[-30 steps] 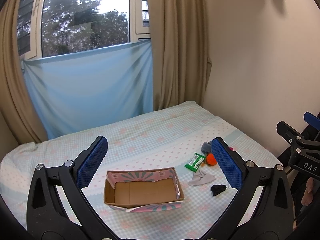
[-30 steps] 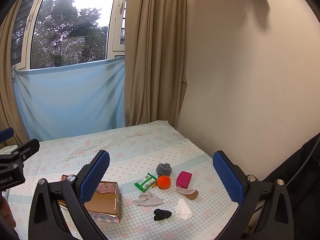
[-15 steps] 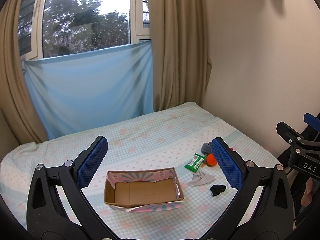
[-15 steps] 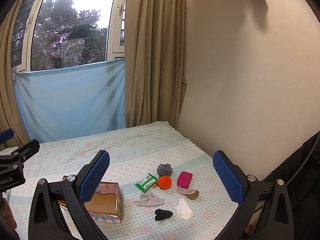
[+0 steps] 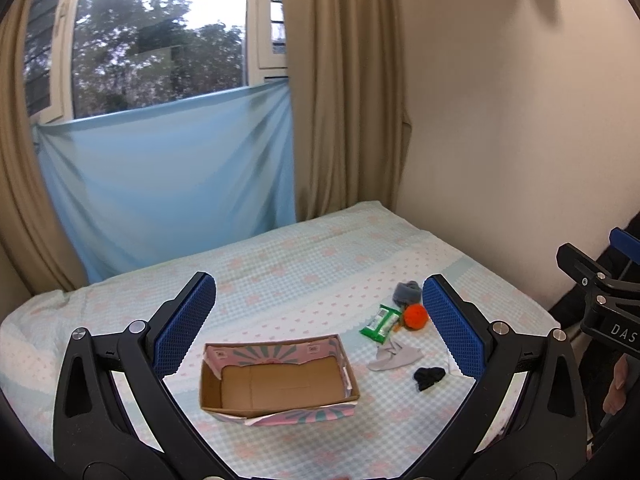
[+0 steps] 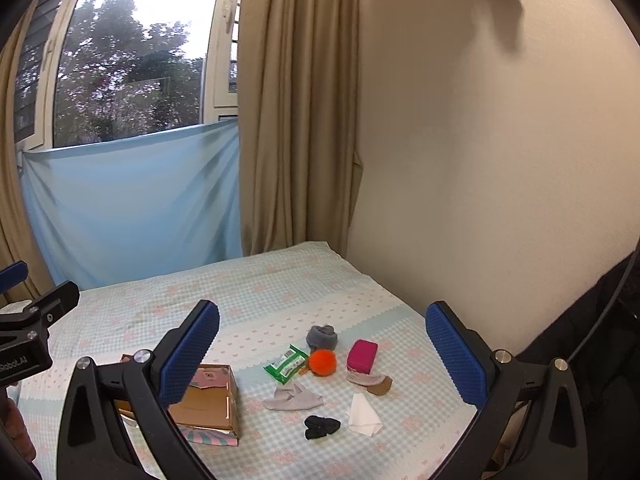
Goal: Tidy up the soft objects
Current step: 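Move the left tool toward the green packet while the right tool approaches the brush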
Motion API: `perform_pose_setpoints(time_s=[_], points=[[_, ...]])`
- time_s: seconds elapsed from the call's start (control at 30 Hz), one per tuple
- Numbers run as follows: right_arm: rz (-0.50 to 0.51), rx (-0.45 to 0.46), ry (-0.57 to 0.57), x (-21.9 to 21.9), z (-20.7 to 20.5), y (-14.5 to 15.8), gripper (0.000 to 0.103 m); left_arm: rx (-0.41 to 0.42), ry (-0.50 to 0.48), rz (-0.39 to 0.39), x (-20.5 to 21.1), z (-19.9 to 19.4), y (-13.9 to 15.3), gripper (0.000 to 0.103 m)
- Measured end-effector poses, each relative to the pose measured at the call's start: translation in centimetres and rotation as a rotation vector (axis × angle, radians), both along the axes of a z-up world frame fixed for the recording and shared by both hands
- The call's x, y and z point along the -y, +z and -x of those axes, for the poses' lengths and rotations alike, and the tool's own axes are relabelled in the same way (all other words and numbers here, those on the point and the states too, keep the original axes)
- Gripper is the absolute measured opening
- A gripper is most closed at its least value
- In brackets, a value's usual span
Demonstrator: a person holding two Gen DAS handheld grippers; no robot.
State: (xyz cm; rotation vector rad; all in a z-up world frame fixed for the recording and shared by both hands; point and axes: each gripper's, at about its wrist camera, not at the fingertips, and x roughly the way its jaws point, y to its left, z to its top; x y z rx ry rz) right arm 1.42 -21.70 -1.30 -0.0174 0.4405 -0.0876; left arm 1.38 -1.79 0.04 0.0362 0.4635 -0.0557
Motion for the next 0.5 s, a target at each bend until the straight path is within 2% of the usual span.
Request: perform_pose_setpoints(time_s=[0.27, 0.5], points=[[-0.015, -0.096, -0.073, 3.9, -2.0, -2.4, 0.103, -0.102, -0.078, 0.016, 3.2, -5.2, -2.6, 0.102], [-0.041, -0.211, -0.073, 8.6, -6.9, -6.5, 0.103, -0.259, -0.106, 0.033, 8.2, -12.3, -8.1, 0.102]])
